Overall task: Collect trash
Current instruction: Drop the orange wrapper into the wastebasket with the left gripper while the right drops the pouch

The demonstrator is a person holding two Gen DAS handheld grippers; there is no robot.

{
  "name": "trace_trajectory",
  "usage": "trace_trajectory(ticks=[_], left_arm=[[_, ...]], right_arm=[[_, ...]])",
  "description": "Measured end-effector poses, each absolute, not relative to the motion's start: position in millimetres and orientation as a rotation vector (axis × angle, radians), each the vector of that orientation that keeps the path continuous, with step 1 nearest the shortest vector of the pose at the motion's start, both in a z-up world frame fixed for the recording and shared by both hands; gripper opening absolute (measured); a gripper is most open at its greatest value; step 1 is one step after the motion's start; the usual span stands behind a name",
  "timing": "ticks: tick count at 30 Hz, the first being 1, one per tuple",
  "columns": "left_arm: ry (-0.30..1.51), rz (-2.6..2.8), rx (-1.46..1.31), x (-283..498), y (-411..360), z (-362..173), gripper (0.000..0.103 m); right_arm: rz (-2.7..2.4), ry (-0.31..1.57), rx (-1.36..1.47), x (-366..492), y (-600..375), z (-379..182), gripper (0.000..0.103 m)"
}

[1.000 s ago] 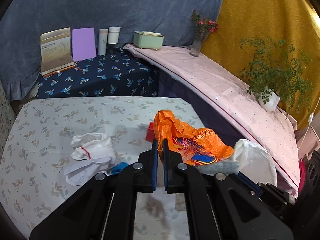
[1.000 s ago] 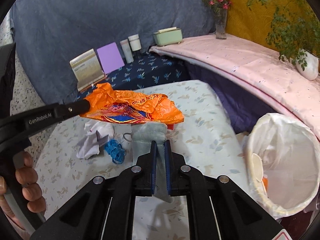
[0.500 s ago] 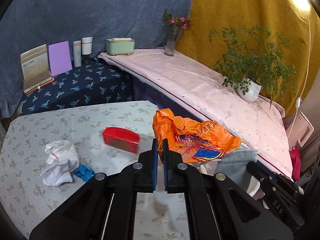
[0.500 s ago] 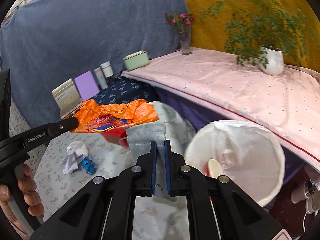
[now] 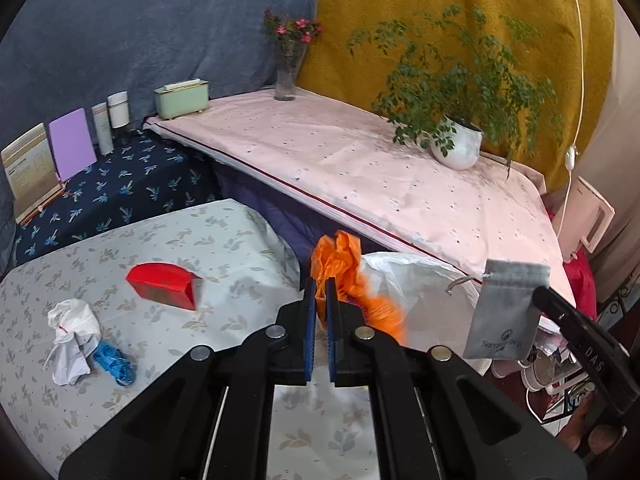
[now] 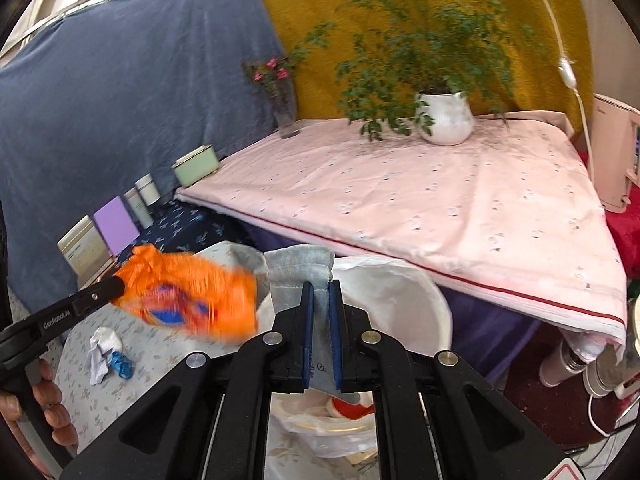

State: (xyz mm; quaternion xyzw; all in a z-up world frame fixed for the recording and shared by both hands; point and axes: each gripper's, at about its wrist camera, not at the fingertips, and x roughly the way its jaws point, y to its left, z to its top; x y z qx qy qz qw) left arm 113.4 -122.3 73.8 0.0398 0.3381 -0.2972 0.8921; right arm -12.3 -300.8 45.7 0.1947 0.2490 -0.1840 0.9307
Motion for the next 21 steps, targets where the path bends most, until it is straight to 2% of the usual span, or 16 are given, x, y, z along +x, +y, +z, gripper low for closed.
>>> trace_trajectory(ticks=[17,19,21], left_arm=[[0.754,-0.698,0.115,105,-173,52,0.007],[0.76,-0.696,0.107,107,-173,50,0.014],[0.762,-0.68,0.101,108,-172,49,0.048]], right_arm=[[-0.428,0.518,0.445,-22,-341,33,0.008],[-0.419,0.526,0.445,-18,-341,31,0.008],[-0.411,0.533,0.433,-12,-338,30,0.009]])
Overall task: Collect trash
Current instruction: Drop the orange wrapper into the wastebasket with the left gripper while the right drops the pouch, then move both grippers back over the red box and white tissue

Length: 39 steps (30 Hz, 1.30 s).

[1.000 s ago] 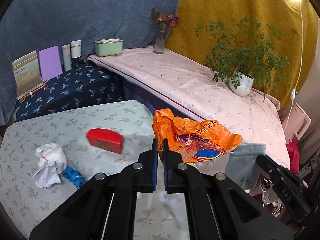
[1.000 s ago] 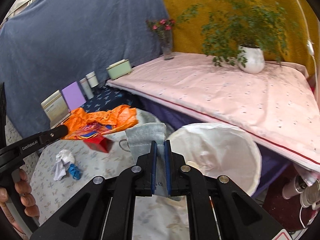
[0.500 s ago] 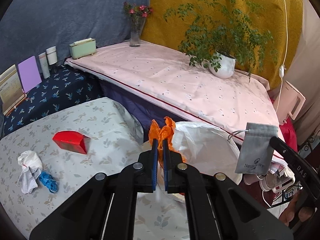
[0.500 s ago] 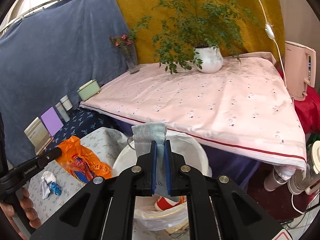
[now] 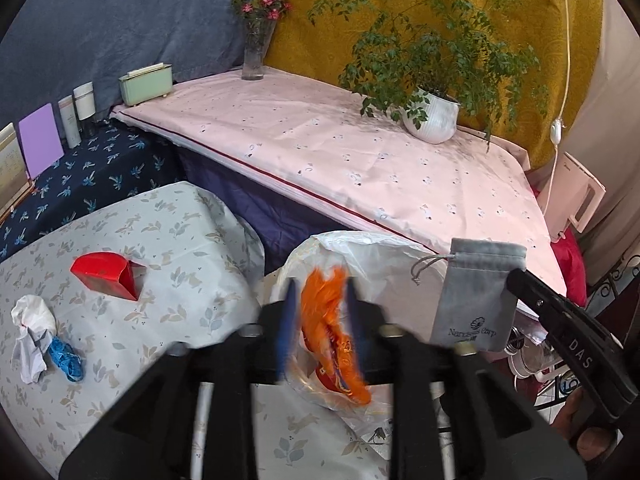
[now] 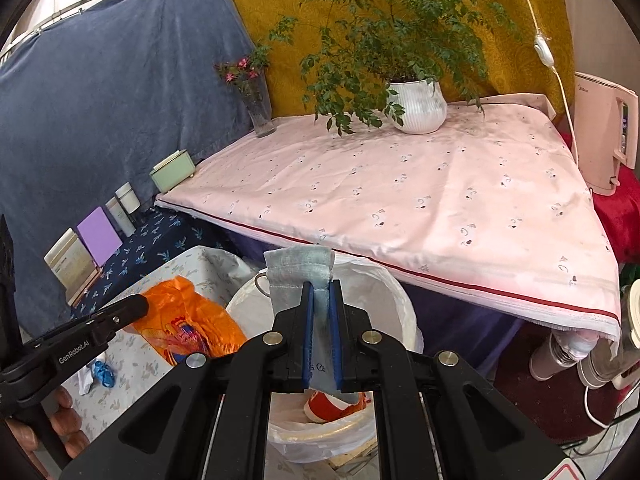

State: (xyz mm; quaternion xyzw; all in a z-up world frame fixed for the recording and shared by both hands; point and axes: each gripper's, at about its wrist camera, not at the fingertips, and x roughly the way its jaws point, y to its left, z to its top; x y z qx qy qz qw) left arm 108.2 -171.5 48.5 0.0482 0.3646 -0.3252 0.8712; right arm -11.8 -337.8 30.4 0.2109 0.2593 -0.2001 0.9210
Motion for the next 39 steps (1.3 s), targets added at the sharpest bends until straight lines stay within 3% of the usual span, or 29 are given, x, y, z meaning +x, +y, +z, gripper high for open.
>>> trace_trajectory(ticks=[2,4,6,10,39], left_arm=[[0.745,-0.649,0.086,109,-165,49,0.065],[0.732,-0.636,0.079,109,-160,50,0.071],[0.73,-0.623,0.085,111,-156,50,0.075],[0.731,-0.593,0.07,115,-143,48,0.078],[0.733,-0.311,-0.072,147,30,35,0.091]], right_arm=[[-0.399,0.538,0.419,-6,-333,31,0.014],[-0.397,0.532,0.402,-2,-329,33,0.015],[-0.39,0.528,0.389,1,-324,35,0.024],[-0.38,0.508,0.379,3,-315,39,0.035],[-0.187,0.556,0.272,57,-203,54,0.037]])
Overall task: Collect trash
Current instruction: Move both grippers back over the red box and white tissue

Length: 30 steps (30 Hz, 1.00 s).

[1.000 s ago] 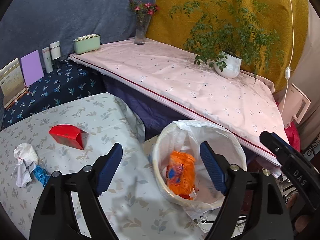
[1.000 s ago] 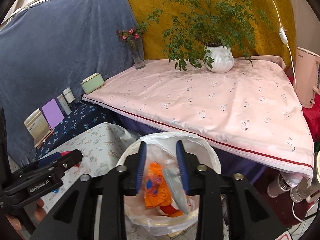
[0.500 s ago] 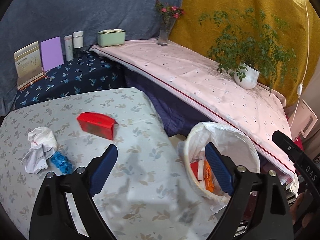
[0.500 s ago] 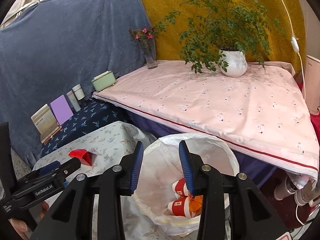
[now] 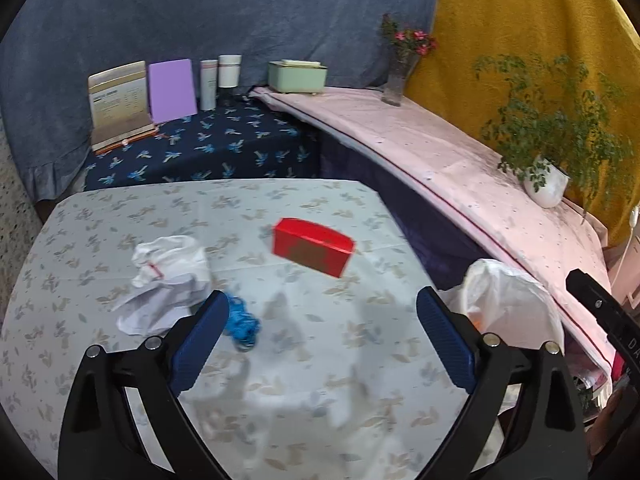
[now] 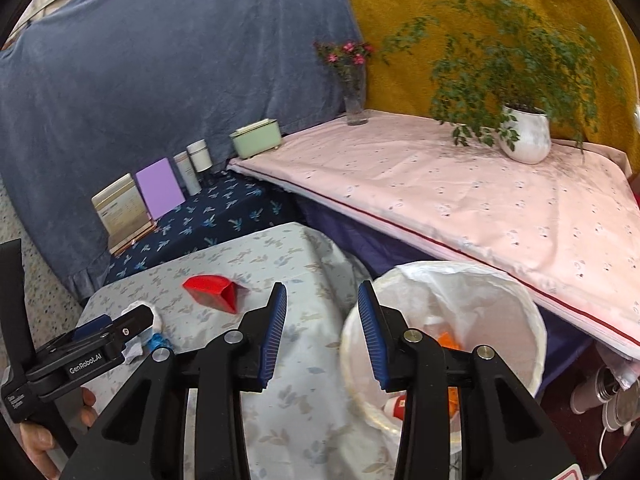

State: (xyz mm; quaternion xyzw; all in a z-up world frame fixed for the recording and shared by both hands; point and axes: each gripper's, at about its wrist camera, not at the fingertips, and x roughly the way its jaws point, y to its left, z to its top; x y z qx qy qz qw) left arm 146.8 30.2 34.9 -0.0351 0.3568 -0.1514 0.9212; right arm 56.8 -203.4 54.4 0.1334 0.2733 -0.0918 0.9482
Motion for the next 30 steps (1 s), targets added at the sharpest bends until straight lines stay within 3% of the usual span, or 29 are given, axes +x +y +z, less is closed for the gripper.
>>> trace_trajectory(ticks=[17,25,30], left_arm=[[0.804,-0.187,-0.004,179,143,0,0.091],[0.838,-0.262,0.071,204,157,-25,0.09],[0.873,-0.343,0.13,221,149,-38,0.078]], right_arm=[[-0.03,0.654,0.196,123,-114,34,0.037],[0.016,0.72,0.17,163,-88,11,0.037],[0.045,0.748,0.124,191,-78,2,0.037]])
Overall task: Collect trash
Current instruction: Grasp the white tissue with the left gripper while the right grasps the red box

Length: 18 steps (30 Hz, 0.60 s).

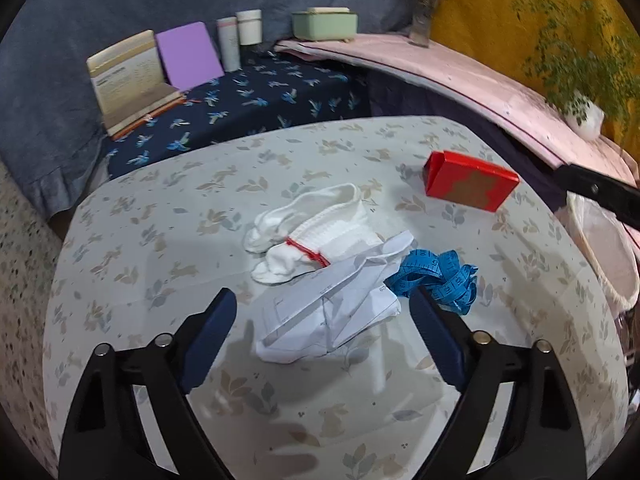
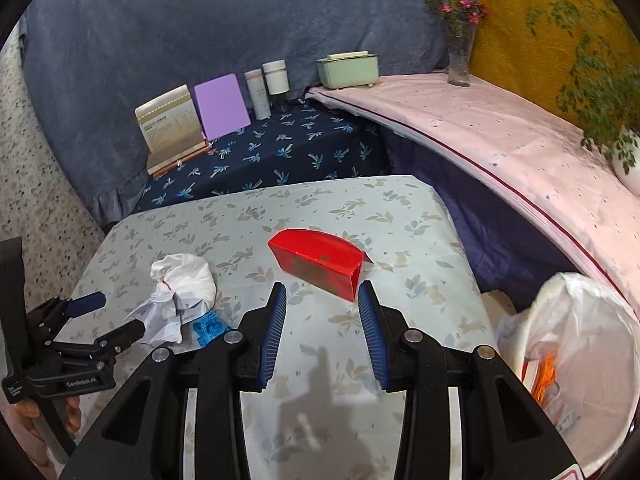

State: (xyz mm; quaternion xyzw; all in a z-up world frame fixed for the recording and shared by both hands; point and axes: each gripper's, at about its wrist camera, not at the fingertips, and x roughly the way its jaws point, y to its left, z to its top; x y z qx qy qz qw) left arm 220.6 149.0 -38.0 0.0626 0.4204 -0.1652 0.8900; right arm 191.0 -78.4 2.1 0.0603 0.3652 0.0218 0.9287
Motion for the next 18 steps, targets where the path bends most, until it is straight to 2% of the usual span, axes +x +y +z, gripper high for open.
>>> trace_trajectory(ticks=[4,6,7,10,11,18], left_arm=[[0.894,-0.396,0.151,230,142,-46,0.07],[0.9,-0.418,0.156,231,139,-48,0.062],[0.905,-0.425,0.157,231,138,-49,0.06],[0.909,-0.439,0.156,231,135,-51,0.049],[0.915,-0.441,0.149,231,134,-52,0.042],[0.921,-0.441,0.072,228,135,-44,0.027]], right_arm=[[0.1,0.785,0.054,218,-74,-5,0.038],[0.145,0.811,-0.004,231,-71,-10,0.05],[0.159,0.819,-0.035,236,-68,-12,0.05],[0.184,0.849,-0.117,252,-63,-19,0.051],[0.182,0.856,-0.133,256,-62,-22,0.051],[0.168,0.928,-0.203,284,-57,-45,0.05]])
